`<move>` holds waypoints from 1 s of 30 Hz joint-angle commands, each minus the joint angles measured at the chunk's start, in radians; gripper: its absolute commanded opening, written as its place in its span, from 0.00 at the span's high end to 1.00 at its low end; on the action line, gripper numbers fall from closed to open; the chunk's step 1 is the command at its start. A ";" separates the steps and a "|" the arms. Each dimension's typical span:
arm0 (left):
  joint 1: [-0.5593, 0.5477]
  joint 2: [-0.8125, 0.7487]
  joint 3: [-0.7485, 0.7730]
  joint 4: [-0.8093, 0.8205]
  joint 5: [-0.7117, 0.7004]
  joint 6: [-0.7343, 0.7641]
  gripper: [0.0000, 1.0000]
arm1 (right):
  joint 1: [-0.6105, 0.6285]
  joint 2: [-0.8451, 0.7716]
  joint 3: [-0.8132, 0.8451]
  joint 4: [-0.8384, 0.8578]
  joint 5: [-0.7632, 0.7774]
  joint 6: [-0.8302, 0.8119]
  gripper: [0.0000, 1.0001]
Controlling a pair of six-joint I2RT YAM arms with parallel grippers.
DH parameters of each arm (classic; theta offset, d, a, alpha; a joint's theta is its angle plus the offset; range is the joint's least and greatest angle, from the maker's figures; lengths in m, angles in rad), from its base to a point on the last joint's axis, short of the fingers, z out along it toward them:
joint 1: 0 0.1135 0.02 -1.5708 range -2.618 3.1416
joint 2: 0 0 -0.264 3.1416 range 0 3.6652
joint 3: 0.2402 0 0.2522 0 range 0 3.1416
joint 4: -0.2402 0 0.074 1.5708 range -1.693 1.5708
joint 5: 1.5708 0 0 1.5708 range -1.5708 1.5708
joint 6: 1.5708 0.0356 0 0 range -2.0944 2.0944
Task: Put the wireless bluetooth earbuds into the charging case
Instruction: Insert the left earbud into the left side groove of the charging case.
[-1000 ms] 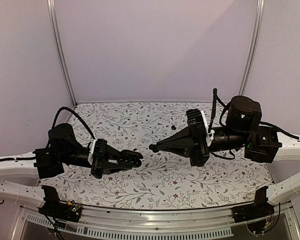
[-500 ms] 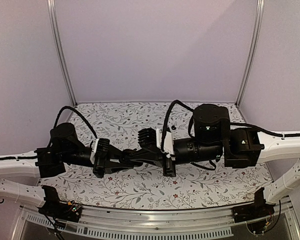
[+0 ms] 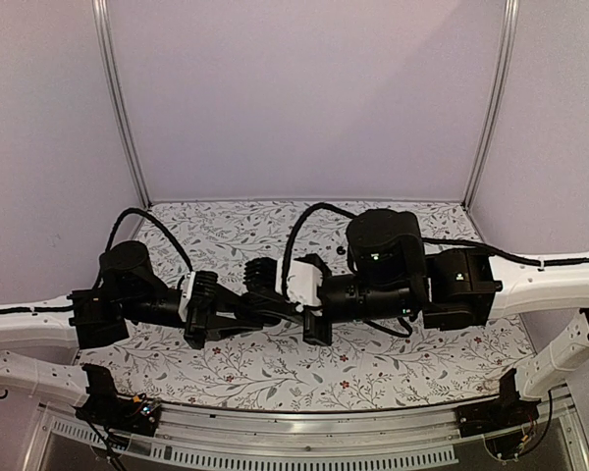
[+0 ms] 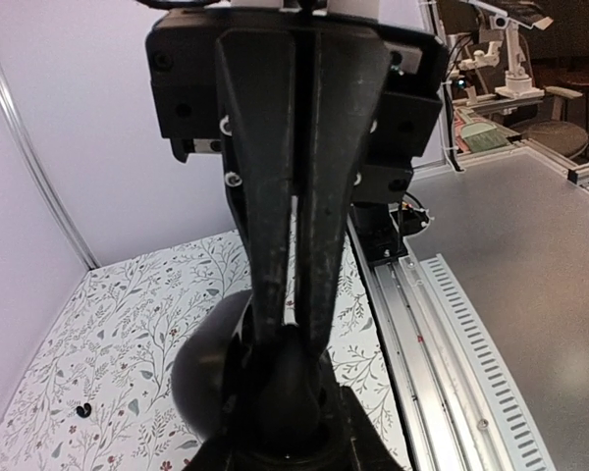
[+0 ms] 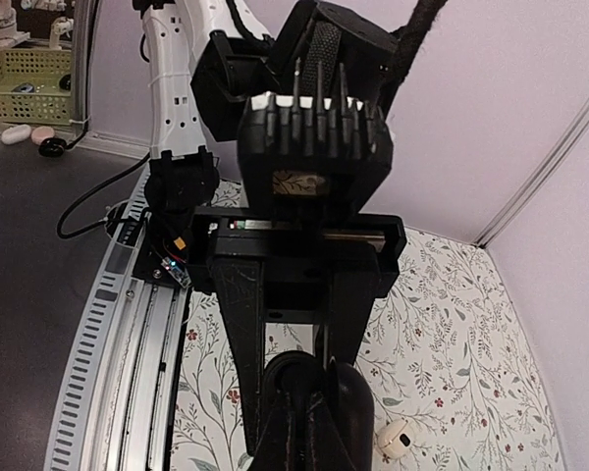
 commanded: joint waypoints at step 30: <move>-0.012 -0.025 -0.001 0.041 -0.012 -0.012 1.00 | 0.017 0.050 0.093 -0.085 0.107 -0.026 0.77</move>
